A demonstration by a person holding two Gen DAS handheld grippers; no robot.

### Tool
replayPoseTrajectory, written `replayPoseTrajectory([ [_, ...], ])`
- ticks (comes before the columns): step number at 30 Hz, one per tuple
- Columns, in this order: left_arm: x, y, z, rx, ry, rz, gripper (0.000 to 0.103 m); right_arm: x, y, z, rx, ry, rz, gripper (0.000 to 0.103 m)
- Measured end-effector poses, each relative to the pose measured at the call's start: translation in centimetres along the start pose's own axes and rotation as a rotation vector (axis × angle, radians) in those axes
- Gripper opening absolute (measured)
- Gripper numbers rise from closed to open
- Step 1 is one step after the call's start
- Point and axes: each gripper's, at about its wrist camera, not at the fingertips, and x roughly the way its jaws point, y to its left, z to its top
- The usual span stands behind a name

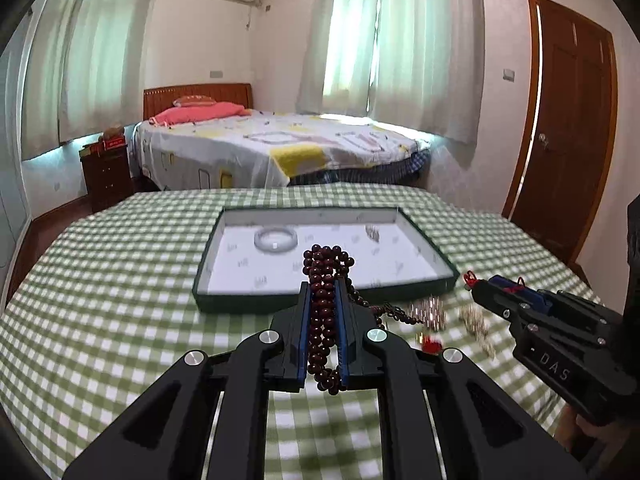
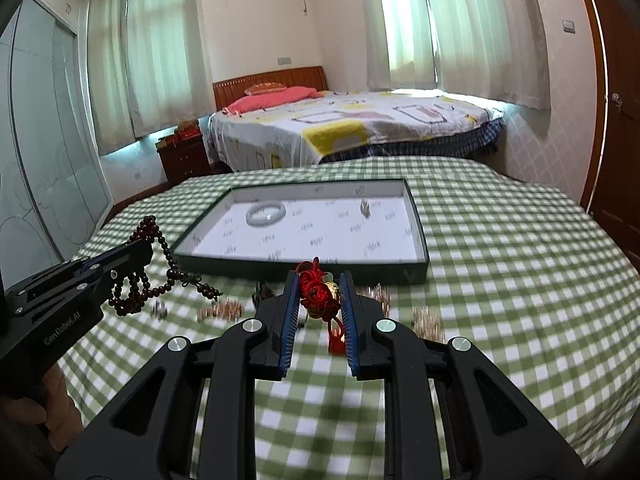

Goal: Organize jewelry
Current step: 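Lift the bead bracelet and red tassel charm and carry them over the tray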

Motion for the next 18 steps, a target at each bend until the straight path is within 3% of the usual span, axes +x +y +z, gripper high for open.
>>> replayPoseTrajectory([
  [10,4.0,0.7,4.6,-0.013,-0.075,-0.006,0.012,4.0,0.3,5.5,-0.027,-0.087,0.011,0.020],
  [18,10.5,1.0,6.4,0.006,-0.041,0.016,0.012,10.7,-0.1,8.5,-0.039,-0.070,0.012,0.020],
])
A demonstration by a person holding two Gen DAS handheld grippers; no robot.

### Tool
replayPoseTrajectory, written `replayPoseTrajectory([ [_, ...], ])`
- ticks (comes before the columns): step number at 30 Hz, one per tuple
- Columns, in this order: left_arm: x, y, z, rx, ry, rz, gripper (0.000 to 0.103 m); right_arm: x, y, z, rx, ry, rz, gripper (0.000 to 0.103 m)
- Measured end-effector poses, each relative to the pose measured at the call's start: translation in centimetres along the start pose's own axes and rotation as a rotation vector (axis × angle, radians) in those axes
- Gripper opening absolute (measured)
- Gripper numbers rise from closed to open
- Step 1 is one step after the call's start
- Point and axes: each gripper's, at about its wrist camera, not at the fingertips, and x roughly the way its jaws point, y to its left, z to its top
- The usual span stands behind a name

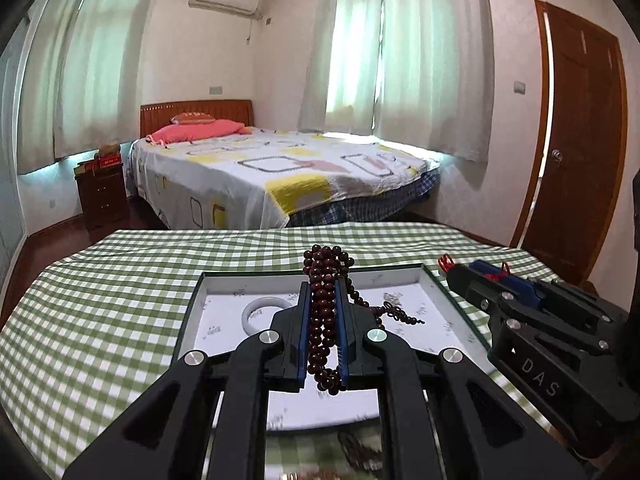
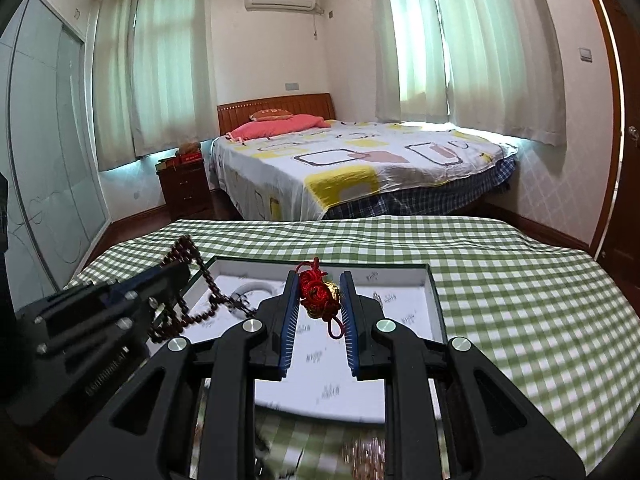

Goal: Organize jewelry
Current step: 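Lift the bead bracelet and red tassel charm and carry them over the tray, then lower and open both grippers, dropping beads and tassel charm into the tray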

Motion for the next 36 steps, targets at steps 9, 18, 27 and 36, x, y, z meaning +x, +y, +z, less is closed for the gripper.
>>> replayPoseTrajectory([
  [9,7.5,1.2,0.6,-0.024,0.112,0.020,0.012,7.2,-2.1,-0.2,0.039,0.099,-0.002,0.021],
  [18,11.8,1.0,-0.2,-0.018,0.223,0.026,0.012,11.5,-2.8,-1.5,0.044,0.212,-0.019,0.021],
  [27,13.6,0.6,-0.4,-0.010,0.299,0.042,0.013,13.7,-2.8,-2.0,0.042,0.331,-0.034,0.021],
  [36,14.0,0.5,-0.4,-0.004,0.328,0.055,0.027,13.6,-2.7,-1.9,0.038,0.341,-0.040,0.028],
])
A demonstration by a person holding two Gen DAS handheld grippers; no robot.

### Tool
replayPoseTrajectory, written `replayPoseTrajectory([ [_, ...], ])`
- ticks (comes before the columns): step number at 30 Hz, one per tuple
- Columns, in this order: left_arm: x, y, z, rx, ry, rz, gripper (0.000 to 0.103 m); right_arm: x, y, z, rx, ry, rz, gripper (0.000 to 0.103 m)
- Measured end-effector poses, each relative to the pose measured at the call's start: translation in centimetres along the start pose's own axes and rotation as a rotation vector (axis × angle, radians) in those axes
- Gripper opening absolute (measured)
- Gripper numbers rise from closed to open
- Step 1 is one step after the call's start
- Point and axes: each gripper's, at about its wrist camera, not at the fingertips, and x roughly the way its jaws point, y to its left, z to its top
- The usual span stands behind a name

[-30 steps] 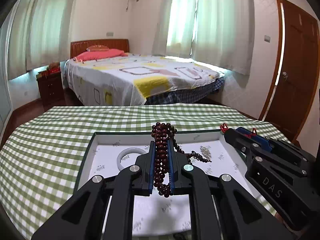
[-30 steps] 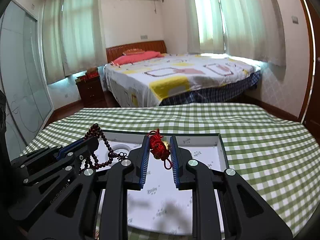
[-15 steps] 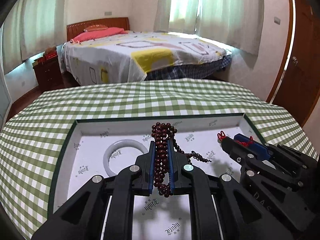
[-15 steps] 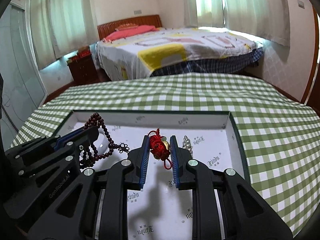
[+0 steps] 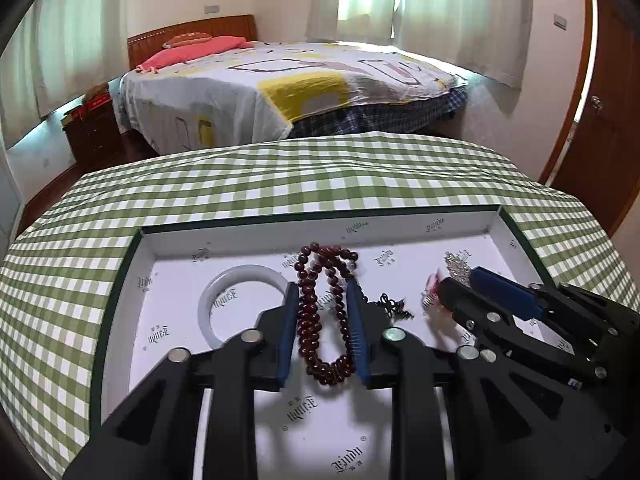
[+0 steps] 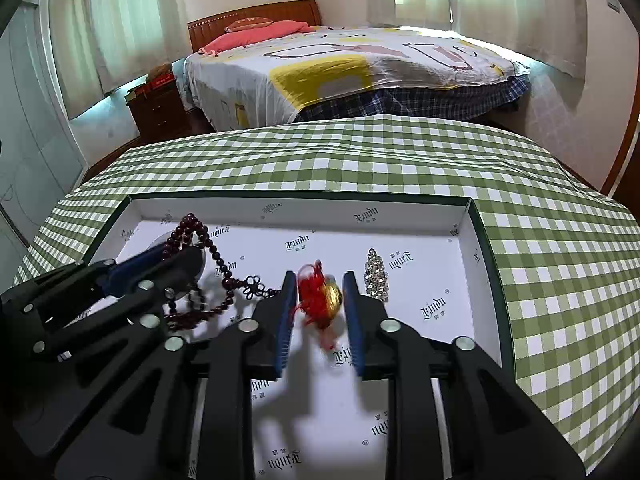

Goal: Organize jewelry
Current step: 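Lower and open both grippers, dropping beads and tassel charm into the tray, then move the left gripper to the pearl ring while the right approaches the red knot charm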

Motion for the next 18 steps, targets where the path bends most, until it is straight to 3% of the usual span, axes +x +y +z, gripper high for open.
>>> replayPoseTrajectory([
  [5,-0.2,0.3,0.0,-0.010,-0.001,-0.012,0.028,-0.3,-0.2,0.0,-0.001,-0.012,0.002,0.029],
  [8,-0.8,0.5,-0.1,-0.022,-0.020,-0.017,0.034,-0.9,-0.1,0.0,-0.001,-0.039,0.003,0.029],
  [18,-6.4,2.2,-0.9,-0.082,-0.132,-0.049,0.036,-6.7,0.7,-0.5,-0.011,-0.144,0.012,0.029],
])
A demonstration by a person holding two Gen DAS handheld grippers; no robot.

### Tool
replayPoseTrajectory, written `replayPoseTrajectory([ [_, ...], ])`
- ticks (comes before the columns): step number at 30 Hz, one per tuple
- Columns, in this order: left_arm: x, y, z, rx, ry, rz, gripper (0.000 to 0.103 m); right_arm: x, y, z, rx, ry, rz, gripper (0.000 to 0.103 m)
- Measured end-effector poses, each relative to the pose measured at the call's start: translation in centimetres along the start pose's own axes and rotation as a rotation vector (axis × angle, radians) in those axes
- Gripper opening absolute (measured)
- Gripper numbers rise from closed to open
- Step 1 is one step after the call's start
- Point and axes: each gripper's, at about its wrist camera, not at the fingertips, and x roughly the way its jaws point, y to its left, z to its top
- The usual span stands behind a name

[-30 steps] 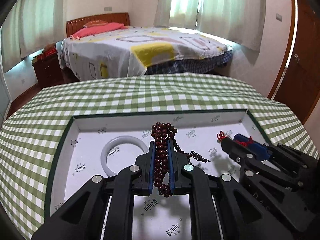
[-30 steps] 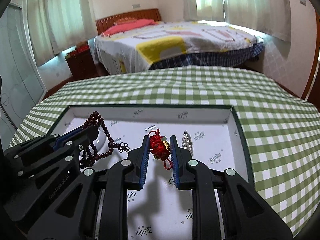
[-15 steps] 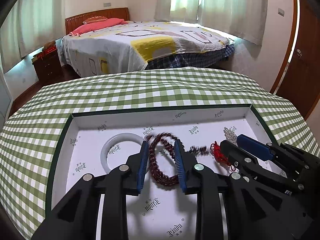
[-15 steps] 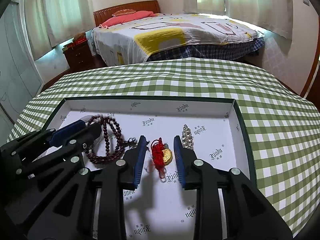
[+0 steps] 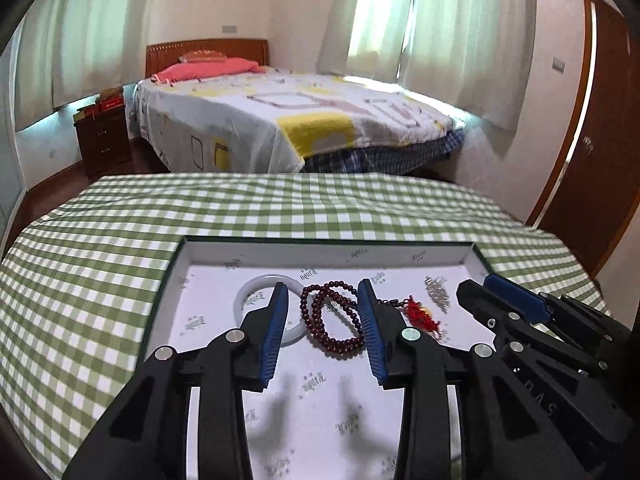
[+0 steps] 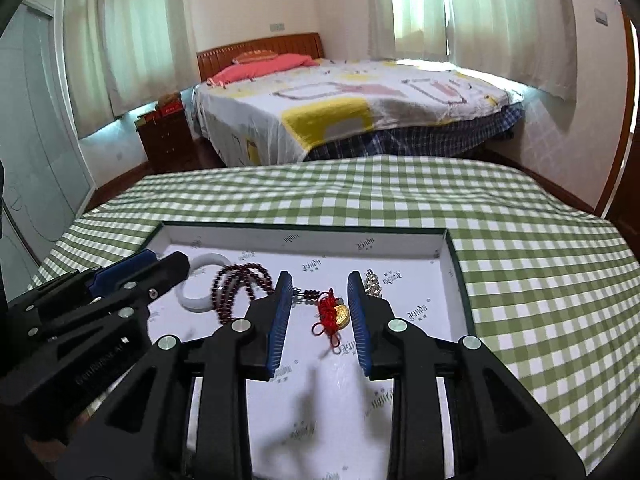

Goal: Organize jewelry
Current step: 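Move the left gripper to the pearl ring while the right approaches the red knot charm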

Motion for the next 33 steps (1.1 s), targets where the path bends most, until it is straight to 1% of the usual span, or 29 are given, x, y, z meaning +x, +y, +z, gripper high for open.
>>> replayPoseTrajectory([
  [3,-2.2,0.3,-0.5,-0.006,-0.034,0.000,0.036,-2.1,0.3,-0.5,0.000,-0.024,0.002,0.029],
  [7,-4.3,1.1,-1.3,-0.031,-0.043,-0.007,0.036,-4.6,0.5,-1.7,0.002,-0.040,-0.006,0.029],
  [11,-6.1,1.8,-2.4,-0.044,-0.055,-0.002,0.036,-6.7,0.4,-3.6,0.009,-0.047,-0.024,0.029],
  [17,-8.4,2.2,-5.1,-0.018,-0.070,0.025,0.036,-8.6,0.3,-7.0,0.019,-0.029,-0.033,0.029],
  [27,-10.7,3.5,-9.9,-0.042,-0.030,0.045,0.036,-9.7,0.9,-13.0,0.011,0.052,-0.020,0.028],
  [33,-11.4,4.0,-12.4,-0.043,-0.012,0.070,0.036,-9.5,0.9,-14.9,0.001,0.070,-0.012,0.028],
])
